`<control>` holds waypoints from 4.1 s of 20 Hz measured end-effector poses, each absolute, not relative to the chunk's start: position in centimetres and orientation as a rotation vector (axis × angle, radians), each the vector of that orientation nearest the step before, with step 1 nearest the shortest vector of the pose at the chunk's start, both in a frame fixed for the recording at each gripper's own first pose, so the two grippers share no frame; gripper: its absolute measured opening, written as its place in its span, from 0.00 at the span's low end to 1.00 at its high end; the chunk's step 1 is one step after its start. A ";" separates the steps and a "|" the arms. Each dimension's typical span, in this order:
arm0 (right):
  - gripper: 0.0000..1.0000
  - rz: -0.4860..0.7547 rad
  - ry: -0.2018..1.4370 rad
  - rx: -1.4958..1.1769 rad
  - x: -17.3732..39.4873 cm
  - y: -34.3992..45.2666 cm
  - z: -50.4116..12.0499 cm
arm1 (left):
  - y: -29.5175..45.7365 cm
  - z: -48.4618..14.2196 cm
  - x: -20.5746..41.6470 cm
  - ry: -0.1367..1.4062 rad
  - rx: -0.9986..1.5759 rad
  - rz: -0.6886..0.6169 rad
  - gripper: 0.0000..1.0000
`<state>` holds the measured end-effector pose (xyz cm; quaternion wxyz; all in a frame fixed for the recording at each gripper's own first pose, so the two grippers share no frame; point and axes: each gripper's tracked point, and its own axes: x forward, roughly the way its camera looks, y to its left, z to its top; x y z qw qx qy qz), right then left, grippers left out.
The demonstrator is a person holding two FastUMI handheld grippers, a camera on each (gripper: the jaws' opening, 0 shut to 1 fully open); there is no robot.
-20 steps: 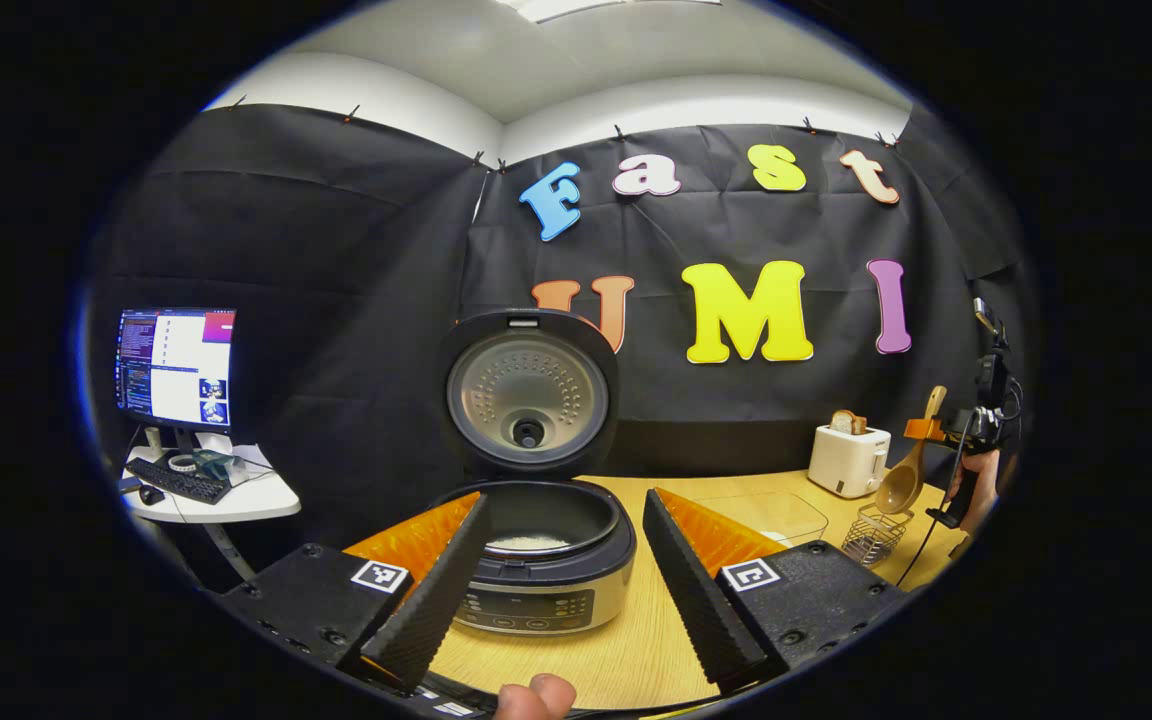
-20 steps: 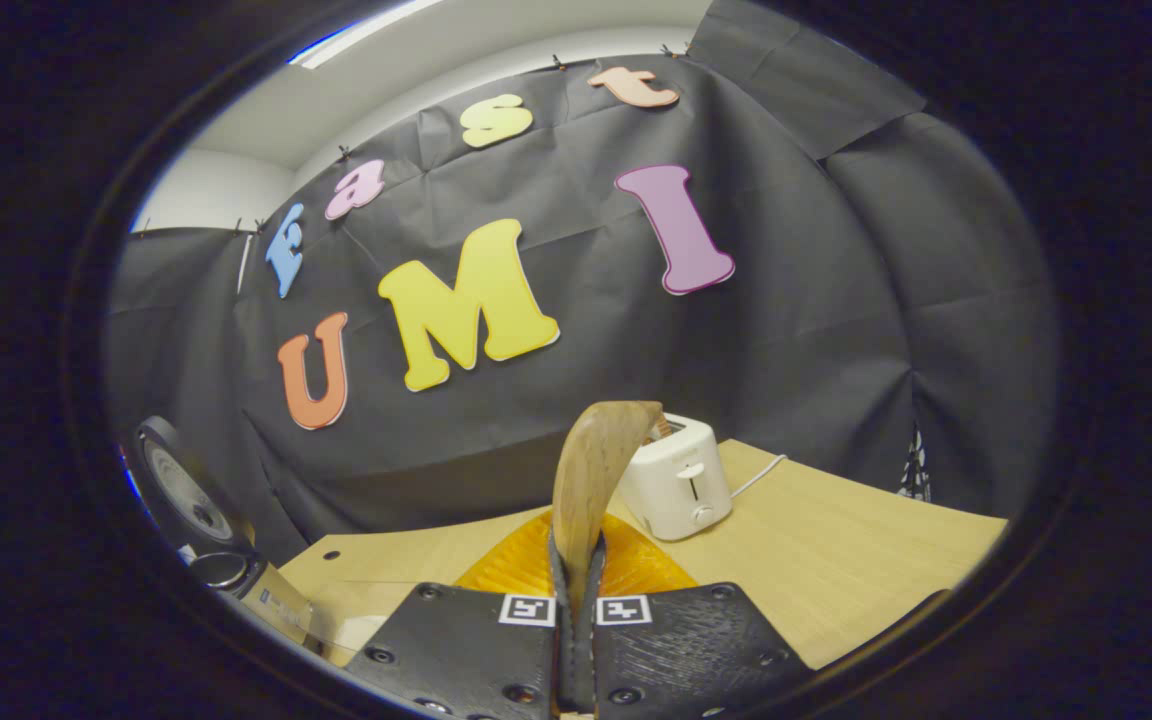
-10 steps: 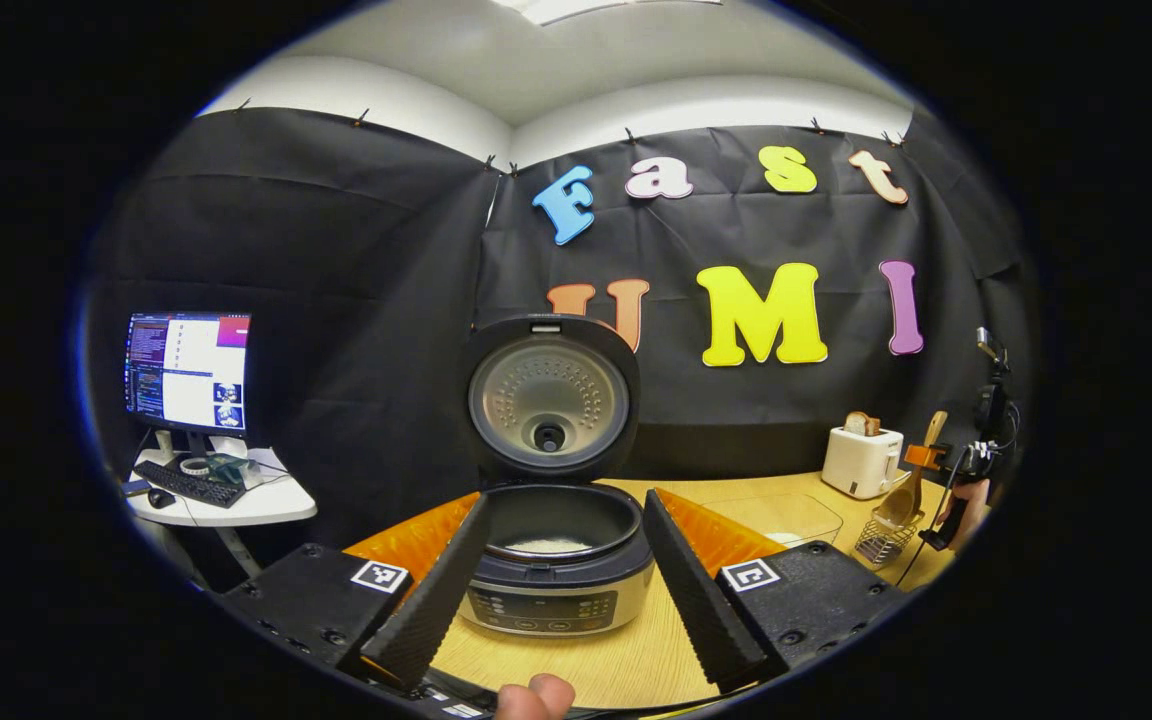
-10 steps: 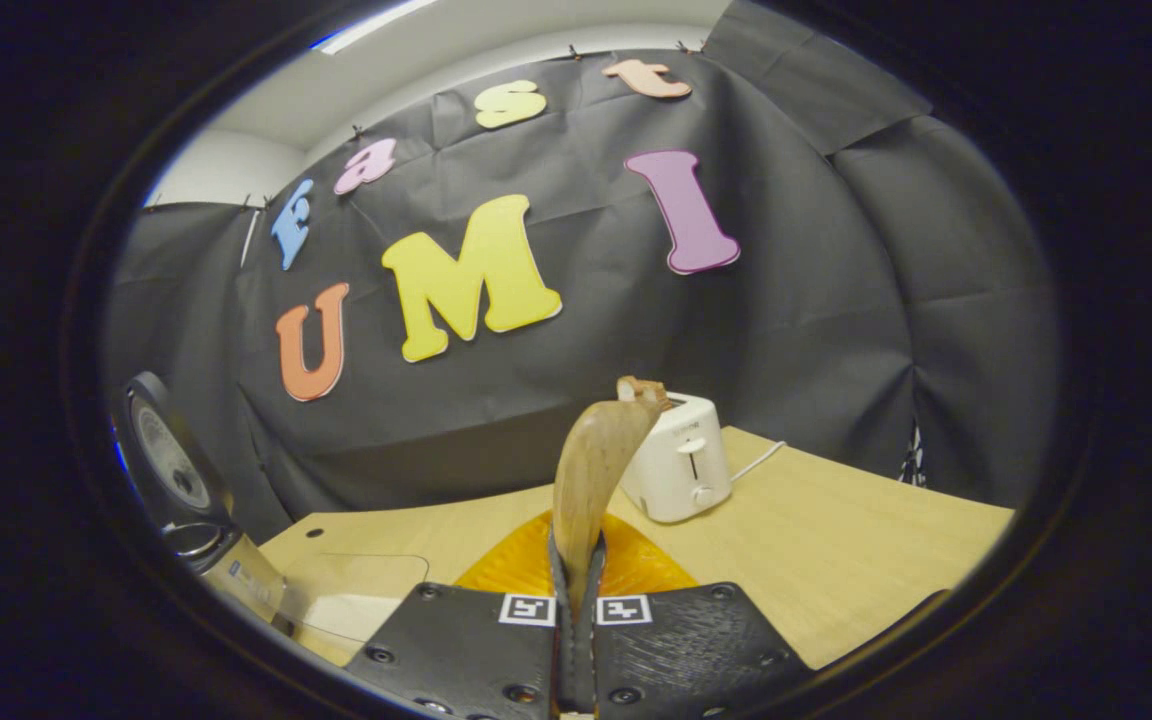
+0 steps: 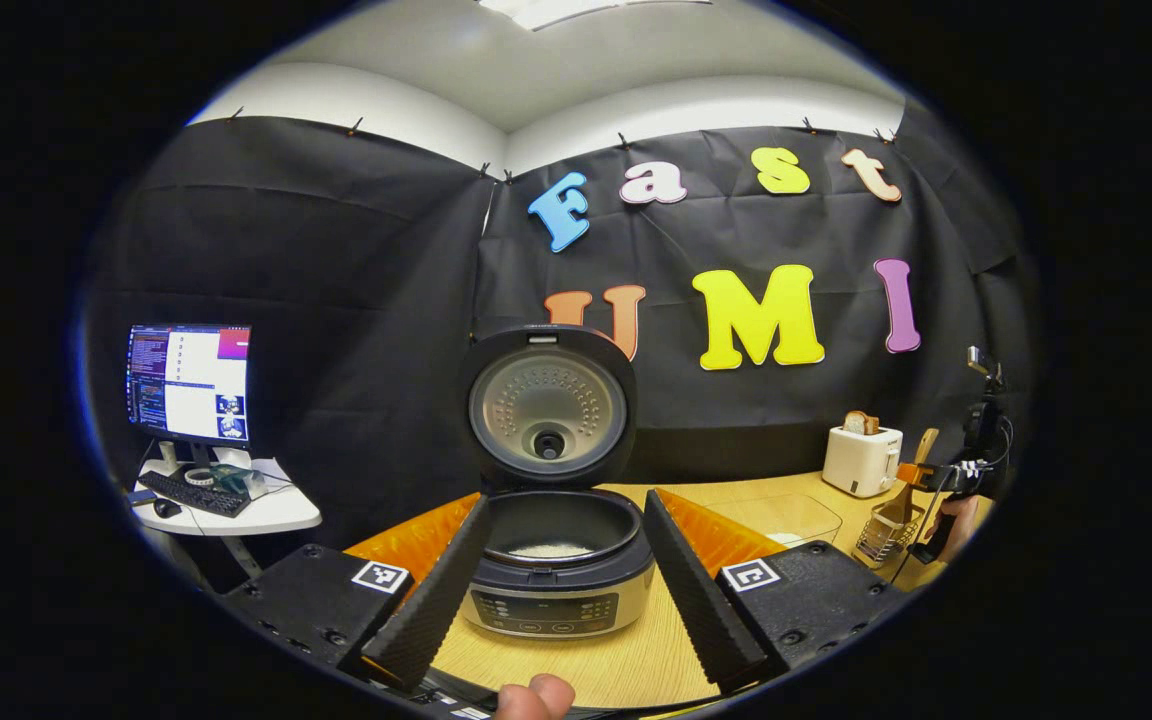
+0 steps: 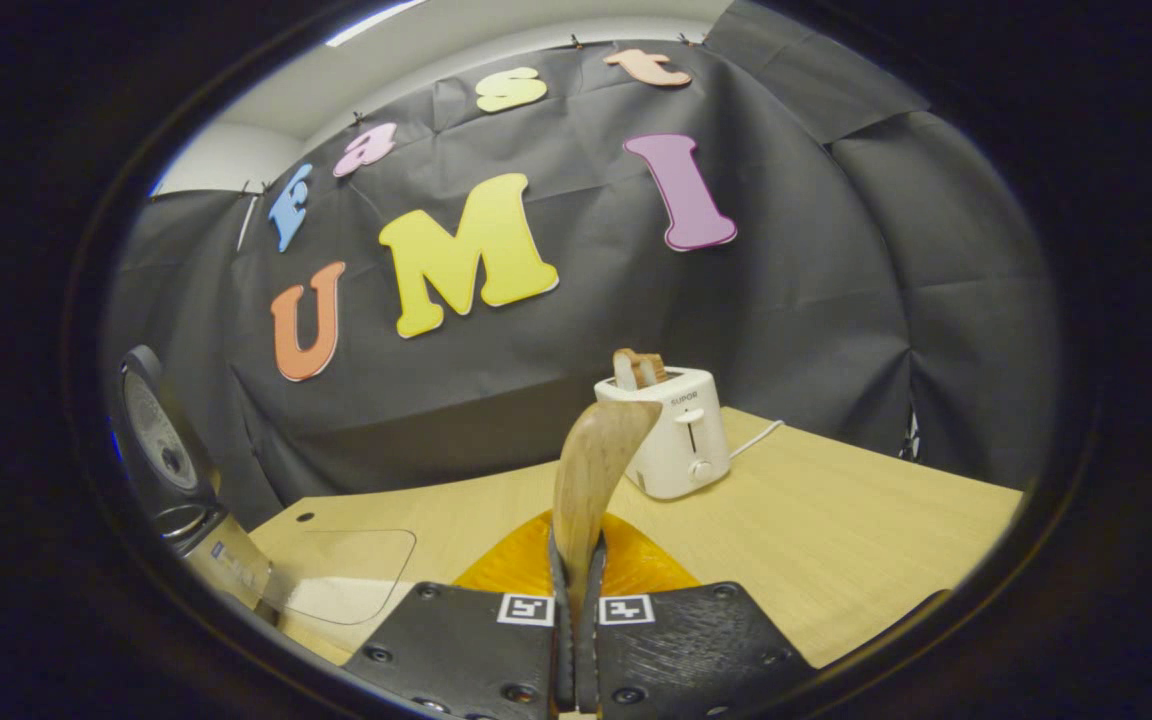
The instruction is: Close the left gripper, press the button to open the rice cooker; take a wooden spoon from the chopstick holder with the right hand, scoop a spoonful of rice and pour it into the rice cooker, then put the wooden spoon back into the chopstick holder.
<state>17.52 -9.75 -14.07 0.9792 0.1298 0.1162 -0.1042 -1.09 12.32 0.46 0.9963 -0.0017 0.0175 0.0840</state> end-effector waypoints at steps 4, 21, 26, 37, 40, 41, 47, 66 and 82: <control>0.06 -0.197 0.257 0.254 17.4 -9.3 -15.0 | 12.4 0.1 -0.9 0.045 -0.012 0.173 0.98; 0.78 -0.135 0.295 0.239 14.5 -10.7 -14.8 | 7.6 1.2 -0.7 0.017 -0.030 0.080 0.98; 0.94 -0.150 0.297 0.246 12.1 -11.9 -14.3 | 5.6 1.2 -0.6 0.016 -0.037 0.056 0.98; 0.91 -0.153 0.196 0.147 4.6 -13.6 -10.5 | 8.6 7.6 3.1 0.031 -0.002 0.036 0.97; 0.95 -0.040 0.126 0.125 4.0 -11.3 -8.2 | 9.9 11.2 5.8 0.028 0.061 0.038 0.98; 0.96 -0.014 0.111 0.125 3.7 -10.9 -7.7 | 10.8 12.4 6.9 0.022 0.086 0.052 0.98; 0.95 0.074 0.068 0.111 4.2 -8.6 -6.2 | 13.9 15.1 13.6 0.076 0.155 0.104 0.98; 0.95 0.232 0.125 0.132 5.0 -2.4 -9.7 | 20.2 10.2 23.7 0.481 -0.033 0.172 0.99; 0.95 0.251 0.073 0.087 1.9 -0.1 -7.4 | 17.3 4.9 12.1 0.462 -0.187 0.140 1.00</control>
